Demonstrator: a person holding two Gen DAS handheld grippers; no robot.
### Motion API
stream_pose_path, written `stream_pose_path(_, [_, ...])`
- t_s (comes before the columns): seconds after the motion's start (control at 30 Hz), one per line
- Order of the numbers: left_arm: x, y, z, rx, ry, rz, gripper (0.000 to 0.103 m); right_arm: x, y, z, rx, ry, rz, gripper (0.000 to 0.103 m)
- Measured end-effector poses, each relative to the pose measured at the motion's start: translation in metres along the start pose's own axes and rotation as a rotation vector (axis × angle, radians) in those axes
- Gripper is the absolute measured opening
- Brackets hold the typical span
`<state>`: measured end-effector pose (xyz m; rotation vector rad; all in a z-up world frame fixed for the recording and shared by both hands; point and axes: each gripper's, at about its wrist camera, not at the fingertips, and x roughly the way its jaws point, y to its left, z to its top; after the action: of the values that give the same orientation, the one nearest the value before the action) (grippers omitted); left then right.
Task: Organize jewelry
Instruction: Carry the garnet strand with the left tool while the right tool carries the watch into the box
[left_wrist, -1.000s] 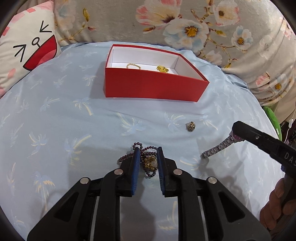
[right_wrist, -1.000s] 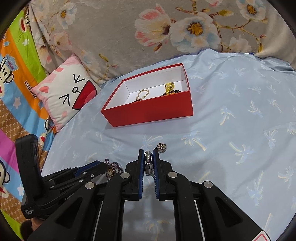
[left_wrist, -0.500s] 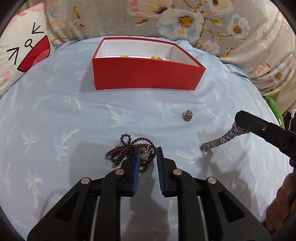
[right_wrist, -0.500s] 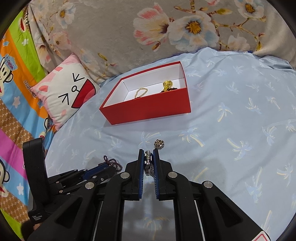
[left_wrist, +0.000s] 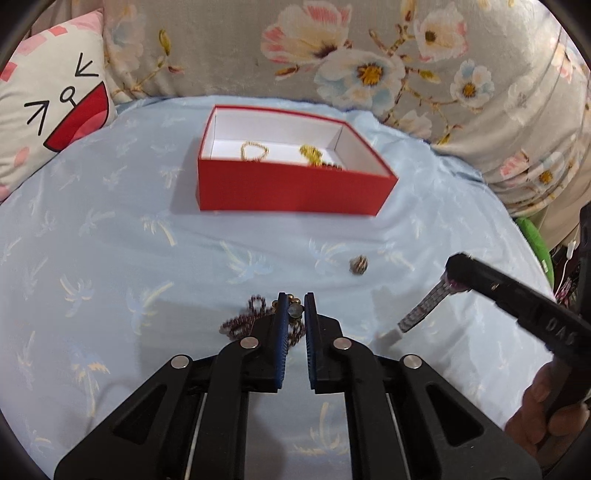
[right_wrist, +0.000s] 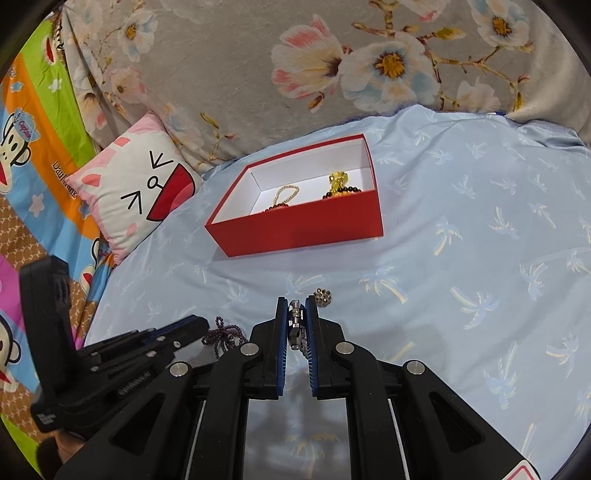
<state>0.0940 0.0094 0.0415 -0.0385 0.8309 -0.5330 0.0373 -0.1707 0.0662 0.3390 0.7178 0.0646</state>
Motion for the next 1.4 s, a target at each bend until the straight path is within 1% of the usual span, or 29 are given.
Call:
stream_pose_path(0.17, [-0.013, 0.004, 0.032, -0.008, -0.057, 0.009, 0.008, -0.005, 0.005, 0.02, -0.012, -0.03, 0.019, 0.009])
stream_pose_path(0.33, [-0.014, 0.007, 0.069, -0.004, -0.107, 0.033, 0.008, 0.0, 0.009, 0.051, -0.036, -0.071, 0.031, 0.009])
stream_pose_path(0.5, [0.006, 0.007, 0.114, 0.01, -0.123, 0.046, 0.008, 0.019, 0.012, 0.093, -0.044, -0.097, 0.046, 0.009])
stream_pose_path(0.63, [0.03, 0.006, 0.146, 0.021, -0.127, 0.064, 0.008, 0.043, 0.014, 0.124, -0.047, -0.099, 0.053, 0.009])
stream_pose_path(0.7, [0.046, 0.006, 0.16, 0.028, -0.116, 0.074, 0.008, 0.057, 0.016, 0.135, -0.05, -0.093, 0.051, 0.009])
stream_pose_path(0.83, [0.072, 0.009, 0.176, 0.03, -0.102, 0.093, 0.008, 0.09, 0.017, 0.153, -0.055, -0.069, 0.035, 0.009])
stream_pose_path(0.97, [0.096, 0.015, 0.185, 0.022, -0.081, 0.114, 0.008, 0.118, 0.013, 0.159, -0.053, -0.045, 0.017, 0.009])
stream_pose_path(1.23, [0.133, 0.022, 0.189, 0.019, -0.039, 0.14, 0.008, 0.162, 0.004, 0.162, -0.057, 0.013, -0.021, 0.009])
stream_pose_path(1.4, [0.146, 0.021, 0.187, 0.02, -0.023, 0.143, 0.009, 0.178, 0.001, 0.16, -0.058, 0.037, -0.032, 0.009])
